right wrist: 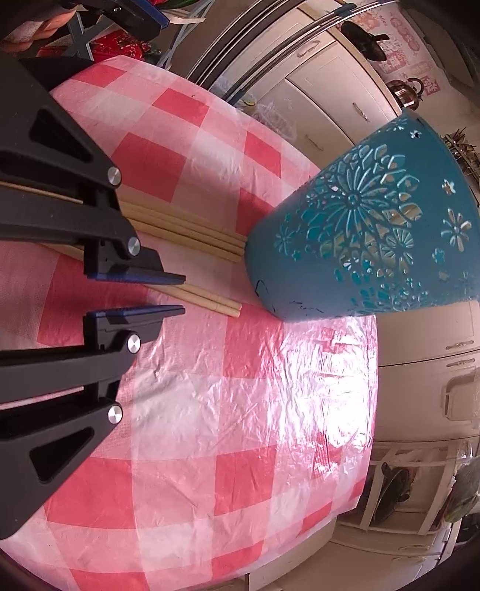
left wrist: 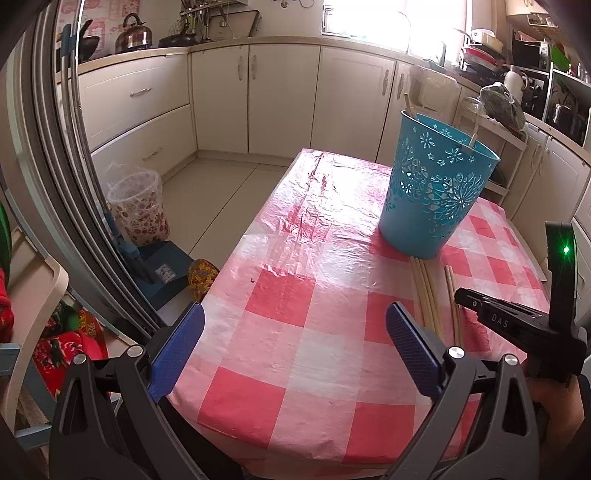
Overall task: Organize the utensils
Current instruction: 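Move the open right gripper back down to the chopsticks beside the cup, then lower the left gripper to the chopsticks and close it on one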
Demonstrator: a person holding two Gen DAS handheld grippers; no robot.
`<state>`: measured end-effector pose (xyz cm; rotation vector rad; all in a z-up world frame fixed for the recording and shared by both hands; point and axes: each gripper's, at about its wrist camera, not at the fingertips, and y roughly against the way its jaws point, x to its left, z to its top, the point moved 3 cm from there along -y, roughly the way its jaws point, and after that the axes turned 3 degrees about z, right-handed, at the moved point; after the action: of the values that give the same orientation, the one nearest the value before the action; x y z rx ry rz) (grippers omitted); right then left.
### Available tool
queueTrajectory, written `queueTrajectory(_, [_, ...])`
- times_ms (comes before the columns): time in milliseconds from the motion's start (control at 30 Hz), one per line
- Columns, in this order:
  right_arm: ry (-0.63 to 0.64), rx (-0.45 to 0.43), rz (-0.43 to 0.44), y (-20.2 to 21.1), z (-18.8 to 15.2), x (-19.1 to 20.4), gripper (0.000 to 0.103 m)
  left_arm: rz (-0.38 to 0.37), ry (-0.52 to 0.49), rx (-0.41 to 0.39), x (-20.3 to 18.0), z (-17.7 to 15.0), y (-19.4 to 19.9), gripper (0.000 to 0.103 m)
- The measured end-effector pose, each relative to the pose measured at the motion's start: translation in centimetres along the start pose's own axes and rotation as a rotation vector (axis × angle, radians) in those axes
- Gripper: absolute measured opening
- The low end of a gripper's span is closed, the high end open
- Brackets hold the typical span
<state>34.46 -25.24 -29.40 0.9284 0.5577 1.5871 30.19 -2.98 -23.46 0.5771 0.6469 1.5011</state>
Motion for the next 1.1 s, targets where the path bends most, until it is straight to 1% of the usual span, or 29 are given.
queueTrajectory(133, [0.056, 0.004, -0.035, -0.3, 0.1, 0.7, 0.011, -0.016, -0.024, 0.017, -0.8, -0.1, -0.3, 0.095])
queueTrajectory(233, [0.102, 0.022, -0.030, -0.3, -0.1, 0.3, 0.010, -0.033, -0.060, 0.037, -2.2, -0.1, -1.0, 0.095])
queueTrajectory(267, [0.117, 0.025, -0.034, -0.1, -0.2, 0.1, 0.008, -0.037, -0.075, 0.045, -2.8, -0.1, -1.4, 0.095])
queueTrajectory(300, [0.128, 0.028, -0.035, 0.1, -0.4, -0.2, 0.008, -0.040, -0.093, 0.055, -3.5, -0.1, -1.8, 0.095])
queueTrajectory(400, [0.117, 0.020, 0.002, 1.0, -0.9, -1.6, 0.007, -0.062, -0.126, 0.092, -5.7, -0.2, -3.6, 0.095])
queueTrajectory(500, [0.060, 0.008, 0.059, 1.3, -1.1, -2.7, 0.008, -0.077, -0.143, 0.134, -7.8, -0.3, -5.5, 0.095])
queueTrajectory(600, [0.019, 0.003, 0.089, 1.3, -1.1, -3.3, 0.008, -0.056, -0.169, 0.161, -9.3, -0.3, -7.3, 0.095])
queueTrajectory(733, [-0.001, 0.000, 0.122, 1.3, -1.1, -3.5, 0.010, -0.021, -0.184, 0.178, -10.2, -0.3, -8.7, 0.095])
queueTrajectory(833, [-0.019, 0.000, 0.144, 1.3, -1.0, -3.7, 0.010, -0.014, -0.196, 0.203, -10.6, -0.5, -9.4, 0.095])
queueTrajectory(867, [-0.021, 0.000, 0.147, 1.2, -1.0, -3.7, 0.010, -0.014, -0.197, 0.199, -10.8, -0.5, -9.6, 0.095])
queueTrajectory(933, [-0.019, -0.001, 0.152, 1.3, -1.0, -3.6, 0.012, 0.007, -0.207, 0.211, -10.9, -0.5, -9.9, 0.095])
queueTrajectory(1000, [-0.014, -0.001, 0.164, 1.3, -0.9, -3.7, 0.017, 0.018, -0.196, 0.214, -10.9, -0.6, -9.9, 0.094])
queueTrajectory(1100, [-0.007, -0.001, 0.168, 1.3, -0.9, -3.5, 0.019, 0.022, -0.182, 0.213, -10.8, -0.8, -9.8, 0.094])
